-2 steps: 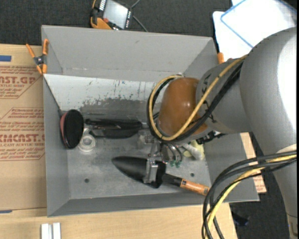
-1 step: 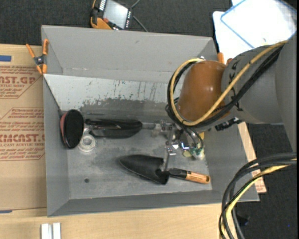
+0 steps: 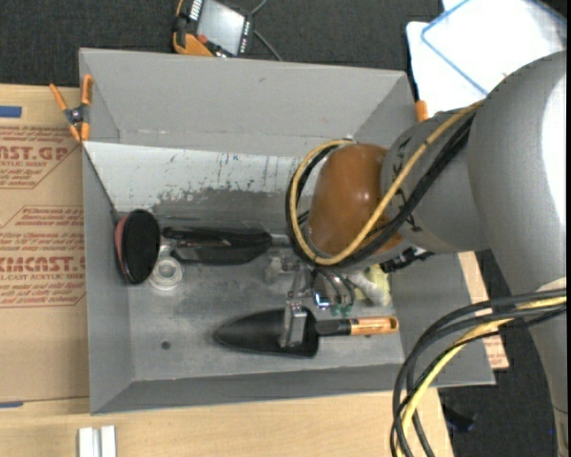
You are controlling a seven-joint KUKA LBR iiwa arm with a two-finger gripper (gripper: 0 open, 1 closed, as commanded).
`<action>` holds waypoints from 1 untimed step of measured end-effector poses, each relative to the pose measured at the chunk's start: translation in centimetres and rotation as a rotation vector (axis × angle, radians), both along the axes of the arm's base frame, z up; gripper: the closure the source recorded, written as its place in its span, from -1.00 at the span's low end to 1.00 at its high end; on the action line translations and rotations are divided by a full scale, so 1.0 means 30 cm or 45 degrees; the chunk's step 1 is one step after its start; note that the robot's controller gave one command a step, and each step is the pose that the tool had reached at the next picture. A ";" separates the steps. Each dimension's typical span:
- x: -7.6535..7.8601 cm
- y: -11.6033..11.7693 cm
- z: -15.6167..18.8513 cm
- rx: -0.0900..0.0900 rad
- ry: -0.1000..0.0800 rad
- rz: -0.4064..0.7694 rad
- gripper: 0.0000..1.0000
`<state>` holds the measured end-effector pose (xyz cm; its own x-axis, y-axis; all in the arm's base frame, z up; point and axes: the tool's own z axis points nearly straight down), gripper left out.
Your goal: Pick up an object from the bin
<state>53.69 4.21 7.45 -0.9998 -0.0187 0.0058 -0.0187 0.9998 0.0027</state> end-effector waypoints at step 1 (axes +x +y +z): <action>-0.009 0.042 -0.014 -0.006 -0.029 -0.202 -1.00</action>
Offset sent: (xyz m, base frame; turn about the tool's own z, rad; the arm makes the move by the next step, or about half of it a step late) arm 0.0000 0.0004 -0.0001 0.0101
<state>53.43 5.46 7.04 -0.9900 0.1398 -0.0170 0.1398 0.9902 -0.0003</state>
